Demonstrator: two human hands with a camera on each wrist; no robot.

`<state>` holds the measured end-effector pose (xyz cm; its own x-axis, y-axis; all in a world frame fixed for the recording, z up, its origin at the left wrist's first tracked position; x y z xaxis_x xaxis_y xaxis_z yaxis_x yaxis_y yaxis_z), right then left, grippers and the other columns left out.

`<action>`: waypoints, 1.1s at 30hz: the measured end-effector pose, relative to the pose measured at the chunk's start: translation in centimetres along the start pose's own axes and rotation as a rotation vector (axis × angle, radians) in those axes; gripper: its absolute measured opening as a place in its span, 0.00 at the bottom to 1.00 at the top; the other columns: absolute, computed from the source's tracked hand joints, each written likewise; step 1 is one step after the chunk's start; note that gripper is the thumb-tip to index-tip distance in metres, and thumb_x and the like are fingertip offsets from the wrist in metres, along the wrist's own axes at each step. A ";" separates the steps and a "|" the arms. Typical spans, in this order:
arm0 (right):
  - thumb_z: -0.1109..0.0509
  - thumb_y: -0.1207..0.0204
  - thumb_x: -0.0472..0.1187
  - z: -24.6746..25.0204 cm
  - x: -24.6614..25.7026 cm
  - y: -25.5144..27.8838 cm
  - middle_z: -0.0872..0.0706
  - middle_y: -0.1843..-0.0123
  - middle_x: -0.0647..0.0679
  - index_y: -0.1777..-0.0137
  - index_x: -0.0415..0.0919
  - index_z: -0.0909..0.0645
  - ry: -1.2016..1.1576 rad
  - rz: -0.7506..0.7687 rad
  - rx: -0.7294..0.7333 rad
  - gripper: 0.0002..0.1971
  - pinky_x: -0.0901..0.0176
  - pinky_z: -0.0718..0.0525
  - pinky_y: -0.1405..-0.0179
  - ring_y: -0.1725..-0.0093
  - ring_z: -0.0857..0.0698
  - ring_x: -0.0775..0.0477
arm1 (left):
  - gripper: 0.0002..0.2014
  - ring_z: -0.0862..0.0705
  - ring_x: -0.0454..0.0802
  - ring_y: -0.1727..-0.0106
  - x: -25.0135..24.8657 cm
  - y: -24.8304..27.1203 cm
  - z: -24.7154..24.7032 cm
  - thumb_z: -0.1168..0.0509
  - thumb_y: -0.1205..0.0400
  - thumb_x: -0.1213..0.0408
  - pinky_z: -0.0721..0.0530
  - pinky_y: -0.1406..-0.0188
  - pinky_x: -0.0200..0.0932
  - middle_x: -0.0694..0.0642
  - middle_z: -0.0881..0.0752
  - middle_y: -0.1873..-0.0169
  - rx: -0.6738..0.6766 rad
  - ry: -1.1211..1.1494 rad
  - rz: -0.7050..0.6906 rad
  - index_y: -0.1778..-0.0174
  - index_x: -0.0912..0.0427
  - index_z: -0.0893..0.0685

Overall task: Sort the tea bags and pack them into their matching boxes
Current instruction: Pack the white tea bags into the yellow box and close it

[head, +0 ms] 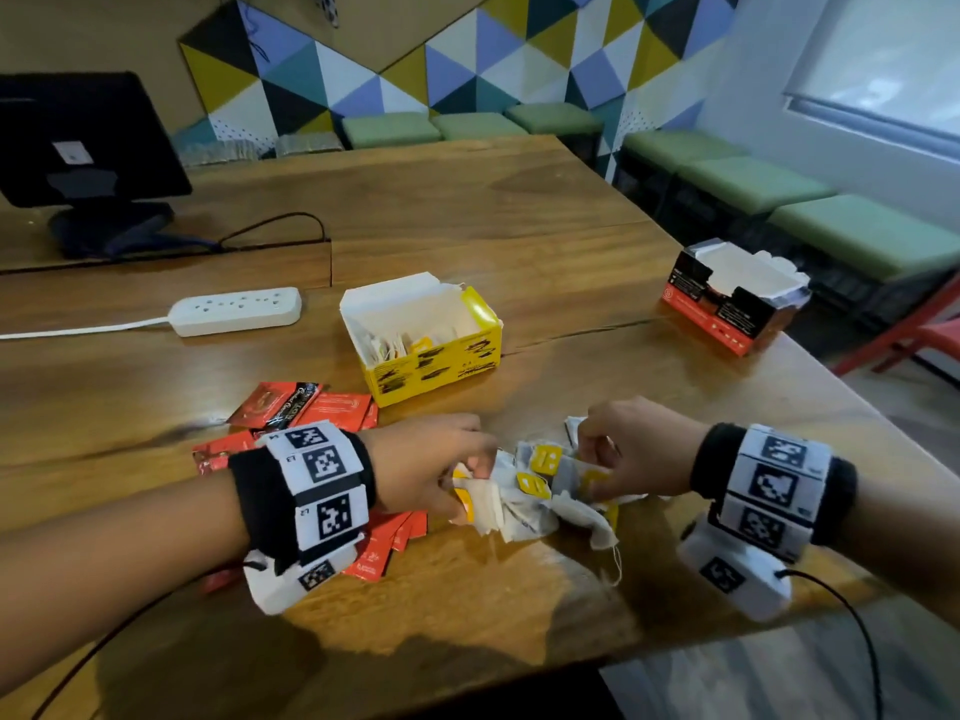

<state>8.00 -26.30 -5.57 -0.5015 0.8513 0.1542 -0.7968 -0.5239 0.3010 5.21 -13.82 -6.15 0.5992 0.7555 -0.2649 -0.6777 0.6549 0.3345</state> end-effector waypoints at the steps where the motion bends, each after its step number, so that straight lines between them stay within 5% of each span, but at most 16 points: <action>1: 0.25 0.33 0.48 0.1 -0.2 0.0 0.28 0.69 0.59 0.71 0.56 0.32 -0.002 -0.002 -0.001 0.16 0.67 0.29 0.69 0.70 0.29 0.60 | 0.19 0.22 0.51 0.44 -0.1 -0.1 0.1 0.27 0.26 0.58 0.22 0.45 0.49 0.54 0.24 0.44 -0.020 0.017 -0.010 0.41 0.56 0.22; 6: 0.27 0.29 0.48 1.1 -1.3 0.1 0.24 0.66 0.62 0.60 0.51 0.24 -0.100 -0.006 -0.029 0.07 0.75 0.32 0.71 0.68 0.26 0.65 | 0.18 0.25 0.43 0.55 -0.4 -0.2 1.4 0.33 0.21 0.59 0.30 0.56 0.33 0.54 0.19 0.46 -0.111 0.077 -0.076 0.36 0.58 0.20; 12: 0.24 0.31 0.44 3.0 -3.7 0.6 0.19 0.74 0.61 0.56 0.52 0.22 -0.360 -0.046 -0.087 0.09 0.74 0.29 0.71 0.74 0.22 0.67 | 0.19 0.22 0.45 0.60 -0.6 1.2 3.4 0.34 0.27 0.49 0.25 0.63 0.39 0.59 0.15 0.58 -0.237 0.159 -0.211 0.50 0.61 0.14; 17: 0.23 0.32 0.43 0.8 -3.0 0.8 0.16 0.75 0.57 0.53 0.53 0.19 -0.462 0.003 0.065 0.10 0.60 0.22 0.66 0.73 0.22 0.58 | 0.15 0.18 0.44 0.55 -1.3 1.2 2.6 0.28 0.25 0.59 0.23 0.58 0.35 0.53 0.12 0.53 -0.050 0.145 -0.186 0.45 0.60 0.15; 21: 0.26 0.29 0.42 1.6 -1.9 0.7 0.16 0.70 0.57 0.50 0.49 0.18 -0.467 0.053 0.032 0.08 0.70 0.25 0.66 0.72 0.22 0.62 | 0.17 0.20 0.42 0.54 -1.4 0.6 3.1 0.28 0.25 0.60 0.28 0.60 0.23 0.52 0.15 0.48 -0.074 0.133 -0.162 0.43 0.62 0.15; 25: 0.27 0.28 0.33 2.3 -2.0 0.3 0.14 0.70 0.53 0.54 0.42 0.22 -0.692 0.034 0.014 0.07 0.72 0.23 0.74 0.75 0.19 0.62 | 0.19 0.23 0.32 0.59 -1.2 0.8 4.2 0.25 0.28 0.59 0.28 0.62 0.20 0.35 0.24 0.59 -0.092 0.213 -0.095 0.41 0.56 0.18; 30: 0.27 0.30 0.28 0.9 -1.5 1.3 0.16 0.71 0.46 0.60 0.39 0.24 -0.938 0.023 0.108 0.09 0.66 0.17 0.76 0.75 0.17 0.53 | 0.20 0.22 0.37 0.54 -2.8 1.0 0.7 0.28 0.25 0.60 0.22 0.52 0.33 0.45 0.16 0.47 0.190 0.104 -0.084 0.37 0.50 0.20; 33: 0.26 0.31 0.29 -0.3 -0.5 2.8 0.13 0.71 0.45 0.63 0.40 0.23 -0.993 0.028 0.167 0.09 0.65 0.16 0.76 0.75 0.16 0.51 | 0.19 0.21 0.44 0.47 -3.2 0.7 -0.7 0.31 0.23 0.61 0.23 0.49 0.39 0.47 0.18 0.44 0.191 0.026 -0.094 0.37 0.48 0.22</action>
<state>5.90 -28.17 -5.03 0.0497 0.5165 0.8549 -0.6938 -0.5978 0.4015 2.54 -15.76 -5.75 0.6429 0.6934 -0.3253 -0.5251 0.7082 0.4719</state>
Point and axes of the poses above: each hand's wrist, its own y-axis away from the middle knuckle, its own z-axis out of the back of the hand, x = y × z, the point moved 9 cm from there along -y, towards the middle knuckle
